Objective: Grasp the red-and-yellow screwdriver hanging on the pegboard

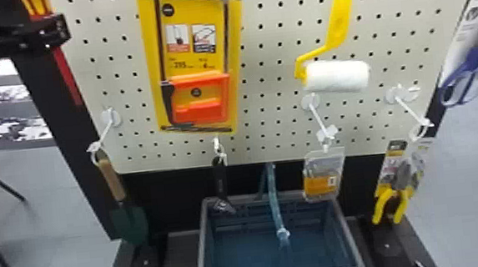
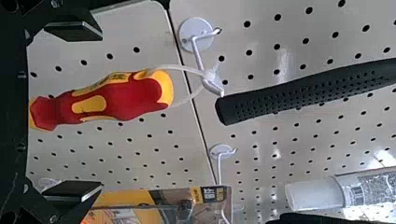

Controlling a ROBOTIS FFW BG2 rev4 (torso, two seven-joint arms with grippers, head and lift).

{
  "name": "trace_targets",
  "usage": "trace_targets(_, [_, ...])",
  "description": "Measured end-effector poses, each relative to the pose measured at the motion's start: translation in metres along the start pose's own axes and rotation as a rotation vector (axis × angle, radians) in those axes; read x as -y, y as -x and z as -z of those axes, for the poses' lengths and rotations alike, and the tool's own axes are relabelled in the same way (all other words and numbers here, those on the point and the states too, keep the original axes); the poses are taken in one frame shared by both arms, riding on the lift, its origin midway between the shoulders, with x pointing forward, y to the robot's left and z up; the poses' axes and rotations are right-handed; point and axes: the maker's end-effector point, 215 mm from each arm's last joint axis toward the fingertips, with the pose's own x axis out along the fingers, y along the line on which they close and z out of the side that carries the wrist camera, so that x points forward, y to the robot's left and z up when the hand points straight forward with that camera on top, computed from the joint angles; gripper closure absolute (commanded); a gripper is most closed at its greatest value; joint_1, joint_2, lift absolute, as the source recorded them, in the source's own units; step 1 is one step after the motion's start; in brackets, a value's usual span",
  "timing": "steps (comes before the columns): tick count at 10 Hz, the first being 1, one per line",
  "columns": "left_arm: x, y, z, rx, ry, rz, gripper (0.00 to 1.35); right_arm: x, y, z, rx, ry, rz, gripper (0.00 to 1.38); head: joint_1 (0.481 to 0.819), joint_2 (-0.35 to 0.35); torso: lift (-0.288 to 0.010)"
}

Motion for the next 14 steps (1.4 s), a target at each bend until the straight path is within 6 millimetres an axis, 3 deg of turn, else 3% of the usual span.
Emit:
trace_targets(4, [0.005, -0.016, 0.008, -0.045, 0.074, 0.169, 0.17, 0.0, 0.0, 0.0, -0.002, 0.001, 0.0, 0.39, 0.549, 0.0, -0.1])
trace_targets(7, [0.001, -0.015, -0.005, -0.018, 0.084, 0.251, 0.17, 0.0, 0.0, 0.001, -0.004, 0.002, -0.001, 0.39, 0.549, 0.0, -0.1])
trace_targets(9, [0.001, -0.014, -0.02, -0.007, 0.079, 0.292, 0.24, 0.0, 0.0, 0.001, -0.003, 0.003, -0.001, 0.39, 0.549, 0.0, -0.1])
trace_targets(11, [0.007, -0.018, -0.021, -0.004, 0.108, 0.347, 0.3, 0.0, -0.002, -0.001, 0.001, 0.005, -0.001, 0.39, 0.549, 0.0, -0.1])
trace_targets(12, [0.007, -0.018, -0.02, -0.006, 0.115, 0.357, 0.39, 0.0, -0.002, -0.001, 0.002, 0.005, -0.001, 0.39, 0.549, 0.0, -0.1])
trace_targets(13, [0.006, -0.018, -0.02, -0.007, 0.12, 0.359, 0.61, 0.0, -0.002, -0.001, 0.002, 0.005, -0.001, 0.39, 0.549, 0.0, -0.1])
trace_targets(14, [0.005, -0.018, -0.02, -0.009, 0.119, 0.36, 0.71, 0.0, -0.002, -0.001, 0.001, 0.005, -0.001, 0.39, 0.549, 0.0, -0.1])
